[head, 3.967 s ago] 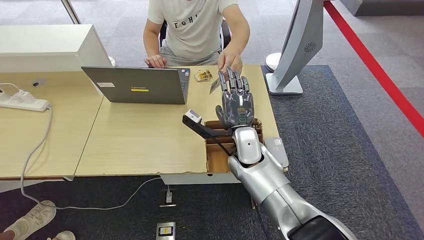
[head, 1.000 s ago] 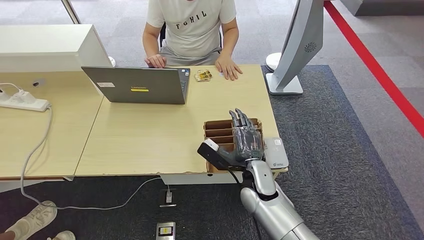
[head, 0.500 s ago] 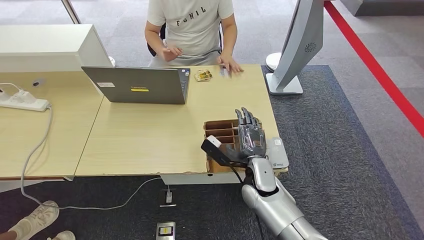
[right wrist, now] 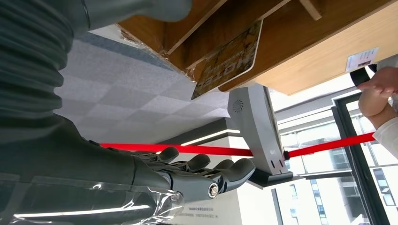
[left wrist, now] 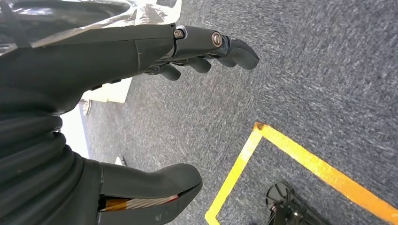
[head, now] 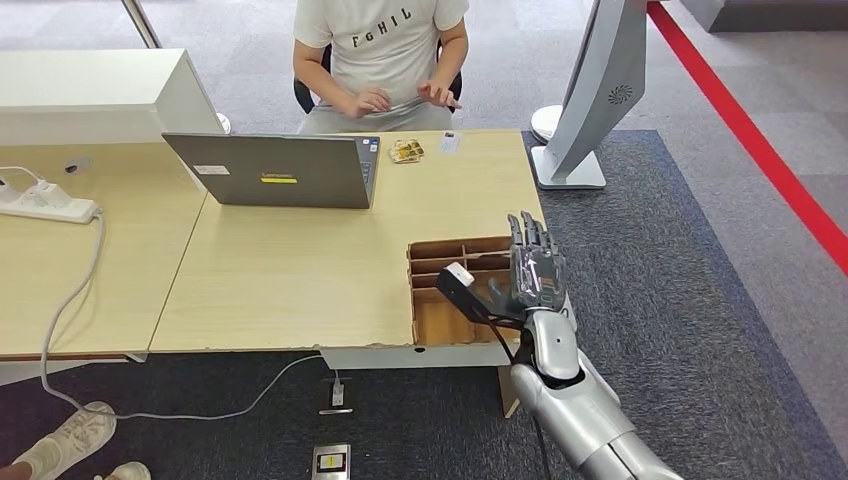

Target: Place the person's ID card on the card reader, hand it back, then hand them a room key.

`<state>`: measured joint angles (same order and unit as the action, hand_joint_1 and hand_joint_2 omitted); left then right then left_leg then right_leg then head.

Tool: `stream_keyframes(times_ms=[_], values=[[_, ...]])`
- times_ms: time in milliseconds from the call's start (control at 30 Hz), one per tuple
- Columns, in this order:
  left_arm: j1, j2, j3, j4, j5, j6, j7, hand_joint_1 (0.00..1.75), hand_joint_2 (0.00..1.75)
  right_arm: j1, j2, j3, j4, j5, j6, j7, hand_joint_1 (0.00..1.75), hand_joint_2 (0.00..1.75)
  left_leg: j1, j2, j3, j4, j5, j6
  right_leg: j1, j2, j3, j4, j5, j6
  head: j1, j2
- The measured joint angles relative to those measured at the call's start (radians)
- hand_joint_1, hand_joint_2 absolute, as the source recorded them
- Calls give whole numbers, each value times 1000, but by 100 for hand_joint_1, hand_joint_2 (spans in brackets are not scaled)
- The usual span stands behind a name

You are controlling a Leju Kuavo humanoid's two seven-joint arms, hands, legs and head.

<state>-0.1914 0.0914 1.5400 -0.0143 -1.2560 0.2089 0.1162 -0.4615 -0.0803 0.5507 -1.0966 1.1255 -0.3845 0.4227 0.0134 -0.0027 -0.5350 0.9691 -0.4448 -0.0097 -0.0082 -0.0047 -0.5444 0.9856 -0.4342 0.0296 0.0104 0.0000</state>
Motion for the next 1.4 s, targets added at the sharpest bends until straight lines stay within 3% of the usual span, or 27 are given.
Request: stream_keyframes(times_ms=[400,667,833,933,967,1100,1200,1400], values=[[0,12,0,0,-14,-12,-2,0,175,4,-13,-9,3,25,2,-11,51,175,0,0,0,0,0,0,0,0,0,0,0,0,0,0],[0,12,0,0,-7,-2,-2,0,175,7,-3,-5,3,43,7,-19,11,175,0,0,0,0,0,0,0,0,0,0,0,0,0,0],[-1,12,0,0,-1,1,-2,0,175,8,6,-2,12,53,7,-19,11,175,0,0,0,0,0,0,0,0,0,0,0,0,0,0],[-1,12,0,0,0,1,-2,0,175,8,9,0,19,56,6,-19,32,175,0,0,0,0,0,0,0,0,0,0,0,0,0,0],[-1,12,0,0,0,1,-2,0,175,8,10,0,20,57,6,-19,48,175,0,0,0,0,0,0,0,0,0,0,0,0,0,0],[-1,12,0,0,4,1,-3,0,175,8,15,2,25,59,5,-15,160,175,0,0,0,0,0,0,0,0,0,0,0,0,0,0],[-1,12,0,0,6,1,-3,0,175,8,18,4,31,60,4,-12,174,175,0,0,0,0,0,0,0,0,0,0,0,0,0,0],[-1,12,0,0,7,1,-7,0,175,7,24,5,43,64,-2,-7,172,175,0,0,0,0,0,0,0,0,0,0,0,0,0,0]])
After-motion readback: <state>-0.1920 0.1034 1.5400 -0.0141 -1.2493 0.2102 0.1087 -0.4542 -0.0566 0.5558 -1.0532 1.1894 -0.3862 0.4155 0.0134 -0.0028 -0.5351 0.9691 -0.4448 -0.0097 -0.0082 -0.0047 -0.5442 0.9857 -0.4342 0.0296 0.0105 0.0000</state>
